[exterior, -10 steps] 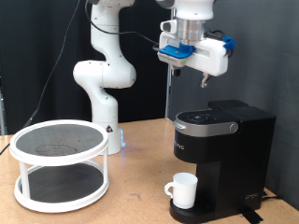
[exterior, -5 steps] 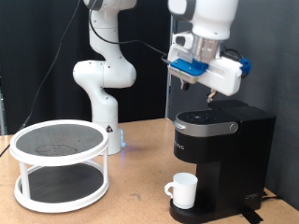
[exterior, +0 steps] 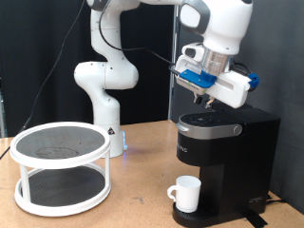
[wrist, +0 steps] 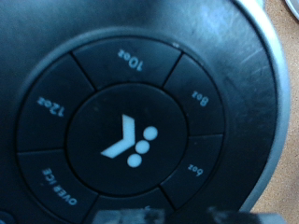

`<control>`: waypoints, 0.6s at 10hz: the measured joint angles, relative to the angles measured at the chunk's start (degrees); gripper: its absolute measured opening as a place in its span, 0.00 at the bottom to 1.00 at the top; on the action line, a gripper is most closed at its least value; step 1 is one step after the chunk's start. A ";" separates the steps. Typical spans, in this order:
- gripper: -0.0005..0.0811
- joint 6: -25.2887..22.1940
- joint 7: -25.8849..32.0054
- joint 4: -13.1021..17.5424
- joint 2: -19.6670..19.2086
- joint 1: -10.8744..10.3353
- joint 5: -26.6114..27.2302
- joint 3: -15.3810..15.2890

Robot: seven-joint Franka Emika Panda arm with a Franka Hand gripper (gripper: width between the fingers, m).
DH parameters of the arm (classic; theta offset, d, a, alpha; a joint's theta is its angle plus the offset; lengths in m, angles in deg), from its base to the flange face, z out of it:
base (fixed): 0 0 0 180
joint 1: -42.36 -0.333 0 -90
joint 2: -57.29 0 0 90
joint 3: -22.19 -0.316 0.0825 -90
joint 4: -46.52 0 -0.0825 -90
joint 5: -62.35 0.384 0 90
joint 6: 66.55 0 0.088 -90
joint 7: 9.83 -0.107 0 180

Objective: Make a cup of coffee with the keurig machine

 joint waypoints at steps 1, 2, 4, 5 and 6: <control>0.09 1.08 -0.25 -1.06 0.24 -0.13 0.00 -0.07; 0.02 1.96 -0.57 -1.70 0.33 -0.16 0.00 -0.07; 0.01 3.49 -1.15 -2.02 0.34 0.00 0.00 -0.03; 0.01 3.71 -1.15 -2.02 0.34 0.21 0.00 -0.01; 0.01 3.76 -0.97 -2.05 0.37 0.43 0.01 0.00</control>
